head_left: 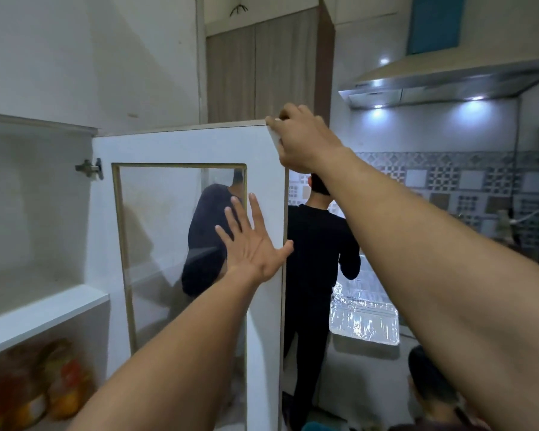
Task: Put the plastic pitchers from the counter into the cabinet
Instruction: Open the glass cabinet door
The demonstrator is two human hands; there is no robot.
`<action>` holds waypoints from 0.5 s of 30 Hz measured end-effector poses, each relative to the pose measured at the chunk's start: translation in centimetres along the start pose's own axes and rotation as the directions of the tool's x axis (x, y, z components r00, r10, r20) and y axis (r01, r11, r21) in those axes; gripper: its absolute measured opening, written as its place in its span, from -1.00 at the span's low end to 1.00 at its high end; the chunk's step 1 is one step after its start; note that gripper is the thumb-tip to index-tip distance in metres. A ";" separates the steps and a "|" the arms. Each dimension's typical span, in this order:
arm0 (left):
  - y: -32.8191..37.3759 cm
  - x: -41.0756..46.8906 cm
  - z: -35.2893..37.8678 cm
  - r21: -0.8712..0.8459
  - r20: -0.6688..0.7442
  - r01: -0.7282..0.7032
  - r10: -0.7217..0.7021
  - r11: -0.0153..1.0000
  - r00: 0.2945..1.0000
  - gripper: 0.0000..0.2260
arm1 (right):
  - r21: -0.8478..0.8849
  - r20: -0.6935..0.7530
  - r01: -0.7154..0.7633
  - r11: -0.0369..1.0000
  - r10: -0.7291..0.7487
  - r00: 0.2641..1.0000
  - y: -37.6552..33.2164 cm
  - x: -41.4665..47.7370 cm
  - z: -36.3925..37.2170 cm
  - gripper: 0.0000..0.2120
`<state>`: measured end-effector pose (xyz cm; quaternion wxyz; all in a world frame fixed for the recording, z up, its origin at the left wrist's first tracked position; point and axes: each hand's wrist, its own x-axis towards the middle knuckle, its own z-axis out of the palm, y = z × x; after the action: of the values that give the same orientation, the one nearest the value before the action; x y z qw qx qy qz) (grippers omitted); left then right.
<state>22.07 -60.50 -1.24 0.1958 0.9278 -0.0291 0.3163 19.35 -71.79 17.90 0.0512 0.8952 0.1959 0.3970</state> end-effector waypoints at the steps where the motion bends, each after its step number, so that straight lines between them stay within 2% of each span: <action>1: 0.3 0.7 0.7 -0.003 0.006 0.008 -0.008 1.000 1.000 0.08 | -0.004 0.009 -0.010 1.000 0.010 1.000 0.6 0.3 0.7 -0.41; 15: 2.6 6.8 6.3 0.025 -0.024 0.037 -0.037 0.999 0.999 0.09 | 0.078 0.066 -0.080 0.994 0.075 0.995 5.6 4.0 6.7 -0.27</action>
<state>30.65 -64.82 -0.82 0.1904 0.9268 -0.0056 0.3237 28.45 -74.95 17.52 0.0058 0.9156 0.1751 0.3620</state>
